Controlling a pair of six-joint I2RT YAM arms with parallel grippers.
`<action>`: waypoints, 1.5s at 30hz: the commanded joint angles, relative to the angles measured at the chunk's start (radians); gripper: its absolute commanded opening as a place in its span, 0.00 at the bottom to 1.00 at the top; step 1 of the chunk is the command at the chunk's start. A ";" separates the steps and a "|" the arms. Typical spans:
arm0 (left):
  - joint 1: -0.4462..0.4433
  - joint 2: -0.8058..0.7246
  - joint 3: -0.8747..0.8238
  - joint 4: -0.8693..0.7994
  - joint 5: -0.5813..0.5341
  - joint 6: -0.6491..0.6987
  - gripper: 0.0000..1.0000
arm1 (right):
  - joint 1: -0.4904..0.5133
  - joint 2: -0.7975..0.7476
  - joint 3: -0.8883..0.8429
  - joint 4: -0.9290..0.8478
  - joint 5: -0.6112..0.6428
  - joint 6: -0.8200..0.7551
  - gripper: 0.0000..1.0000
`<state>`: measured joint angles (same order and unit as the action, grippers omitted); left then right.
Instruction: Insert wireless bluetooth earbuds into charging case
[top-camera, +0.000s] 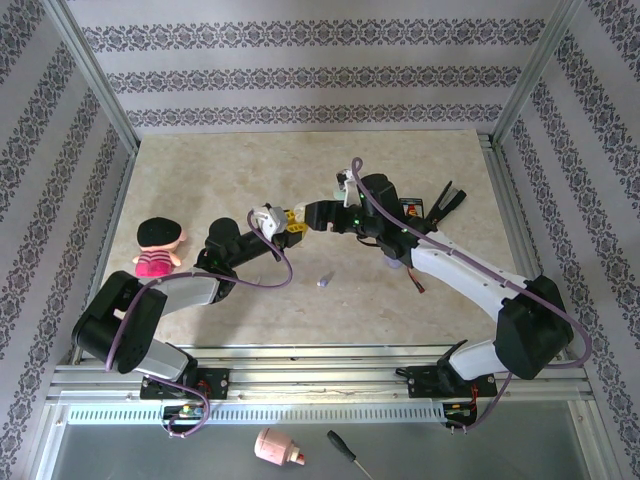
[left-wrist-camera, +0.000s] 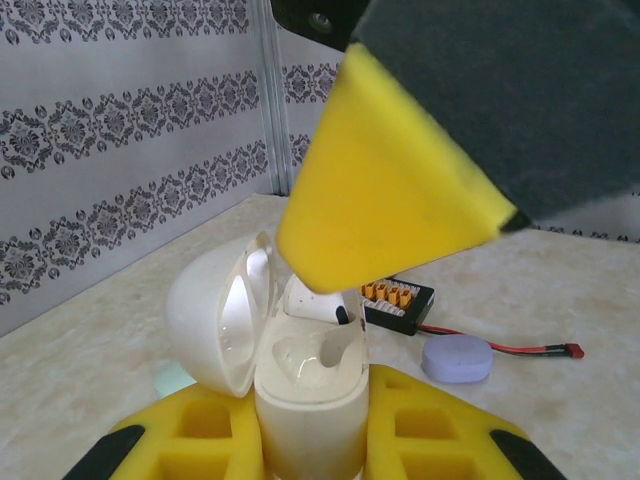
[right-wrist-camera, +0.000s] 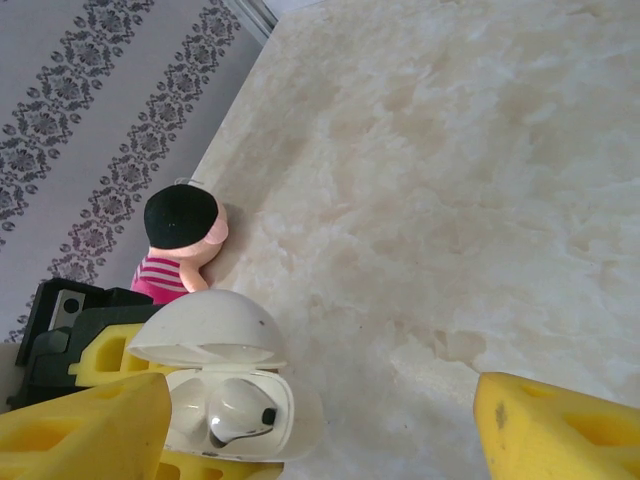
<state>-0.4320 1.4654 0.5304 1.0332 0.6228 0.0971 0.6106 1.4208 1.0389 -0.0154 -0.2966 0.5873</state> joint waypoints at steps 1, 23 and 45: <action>0.002 0.006 -0.014 0.053 -0.005 0.048 0.00 | -0.009 -0.004 0.039 -0.017 -0.024 0.036 0.79; 0.187 0.048 -0.079 0.148 -0.130 -0.094 0.00 | 0.008 0.004 -0.021 -0.022 -0.049 -0.114 0.79; 0.473 -0.008 -0.104 0.124 -0.134 -0.252 0.00 | 0.317 0.454 0.237 -0.314 -0.265 -1.420 0.78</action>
<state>0.0162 1.5051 0.4381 1.1584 0.4850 -0.1402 0.9146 1.8175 1.1904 -0.2195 -0.5400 -0.6212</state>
